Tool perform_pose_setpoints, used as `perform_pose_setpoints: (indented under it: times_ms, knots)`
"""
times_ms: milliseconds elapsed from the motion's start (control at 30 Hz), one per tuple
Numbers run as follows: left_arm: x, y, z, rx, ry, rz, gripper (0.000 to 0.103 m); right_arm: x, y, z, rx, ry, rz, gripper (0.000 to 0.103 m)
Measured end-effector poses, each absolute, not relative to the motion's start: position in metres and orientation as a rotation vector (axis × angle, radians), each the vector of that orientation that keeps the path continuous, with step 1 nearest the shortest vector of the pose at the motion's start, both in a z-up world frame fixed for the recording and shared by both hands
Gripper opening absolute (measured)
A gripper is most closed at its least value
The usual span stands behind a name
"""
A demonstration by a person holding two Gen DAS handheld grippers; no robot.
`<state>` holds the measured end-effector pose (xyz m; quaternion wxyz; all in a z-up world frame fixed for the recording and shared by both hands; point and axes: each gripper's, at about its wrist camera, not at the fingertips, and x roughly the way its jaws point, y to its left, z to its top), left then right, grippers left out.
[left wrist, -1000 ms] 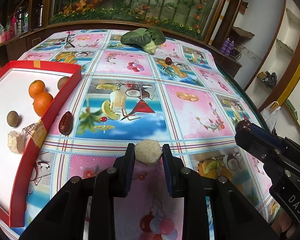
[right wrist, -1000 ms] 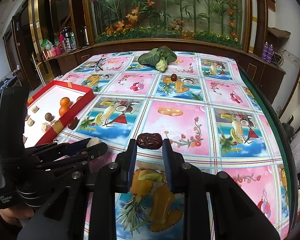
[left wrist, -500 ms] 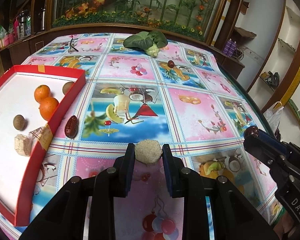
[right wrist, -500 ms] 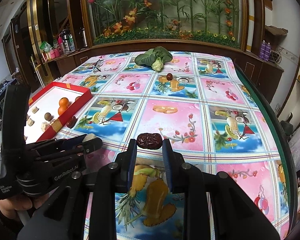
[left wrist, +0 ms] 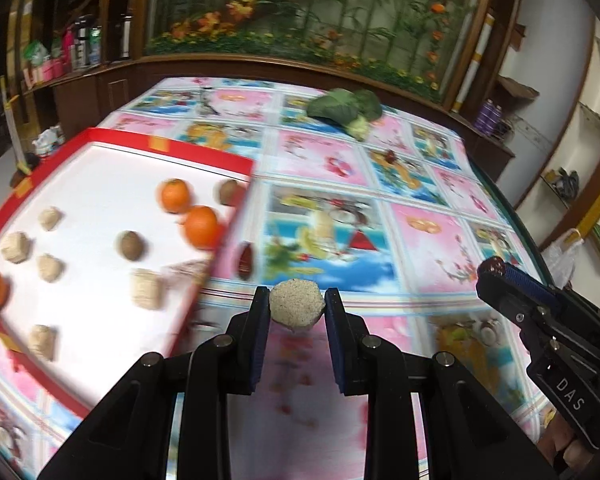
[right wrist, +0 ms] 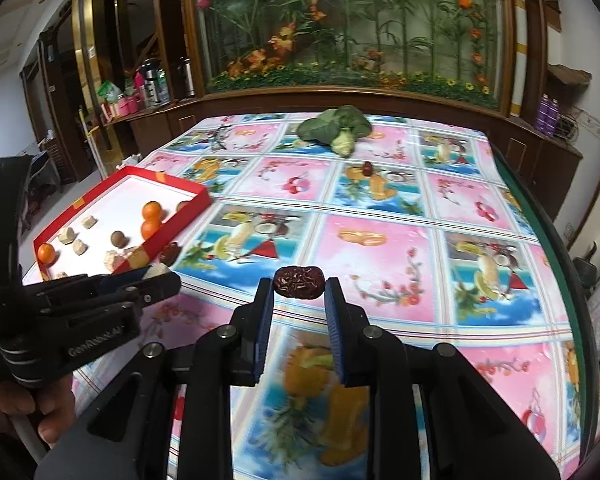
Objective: Organize fruits
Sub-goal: 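Carry the date and biscuit over the red box with both tools, then open both tools to release the date and biscuit into the box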
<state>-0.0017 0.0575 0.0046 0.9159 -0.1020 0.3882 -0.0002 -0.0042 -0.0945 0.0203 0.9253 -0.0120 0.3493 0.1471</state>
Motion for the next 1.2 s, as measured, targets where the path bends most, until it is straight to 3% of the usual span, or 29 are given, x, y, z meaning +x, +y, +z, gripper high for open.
perform_pose_setpoints:
  times_ms: [467,1200]
  knots:
    - [0.011,0.157,0.0,-0.278,0.82,0.213,0.026,0.026,0.002,0.023,-0.124,0.726,0.481,0.028]
    - [0.027,0.216,-0.004,-0.317,0.818,0.349,0.026,0.108,0.12,0.01,-0.187,0.789,0.636,0.028]
